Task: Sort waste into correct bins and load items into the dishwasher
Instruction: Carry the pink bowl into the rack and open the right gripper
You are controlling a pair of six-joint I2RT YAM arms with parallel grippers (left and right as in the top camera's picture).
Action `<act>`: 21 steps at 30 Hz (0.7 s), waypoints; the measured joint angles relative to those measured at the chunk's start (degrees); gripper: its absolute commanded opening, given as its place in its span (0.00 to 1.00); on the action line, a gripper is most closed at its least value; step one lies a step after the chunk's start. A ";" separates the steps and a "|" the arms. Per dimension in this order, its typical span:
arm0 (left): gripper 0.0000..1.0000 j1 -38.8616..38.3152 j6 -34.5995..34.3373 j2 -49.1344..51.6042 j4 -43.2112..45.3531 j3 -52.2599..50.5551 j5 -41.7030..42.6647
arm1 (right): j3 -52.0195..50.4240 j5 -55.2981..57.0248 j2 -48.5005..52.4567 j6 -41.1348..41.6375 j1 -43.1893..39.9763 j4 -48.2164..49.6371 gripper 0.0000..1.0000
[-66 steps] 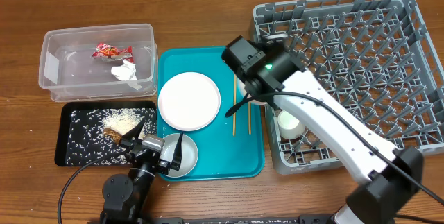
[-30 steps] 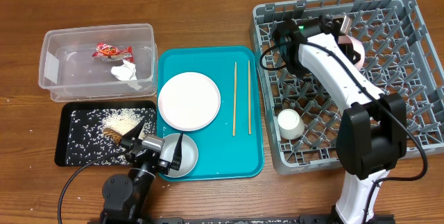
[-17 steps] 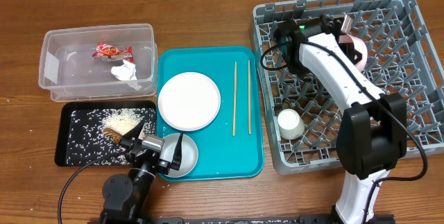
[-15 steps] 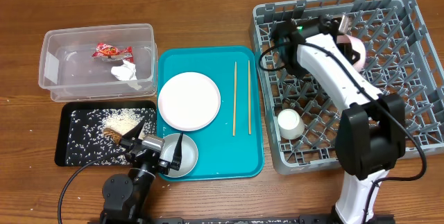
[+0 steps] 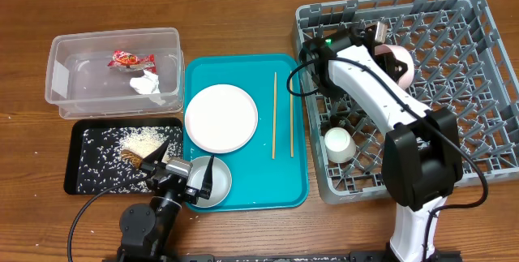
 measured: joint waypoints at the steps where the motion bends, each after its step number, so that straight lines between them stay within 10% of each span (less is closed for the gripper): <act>1: 1.00 0.00 0.00 0.00 0.00 0.00 0.00 | -0.02 0.07 0.15 0.13 -0.48 0.33 0.04; 21: 1.00 0.00 0.00 0.00 0.00 0.00 0.00 | 0.00 1.84 0.31 -4.37 -3.96 4.74 0.04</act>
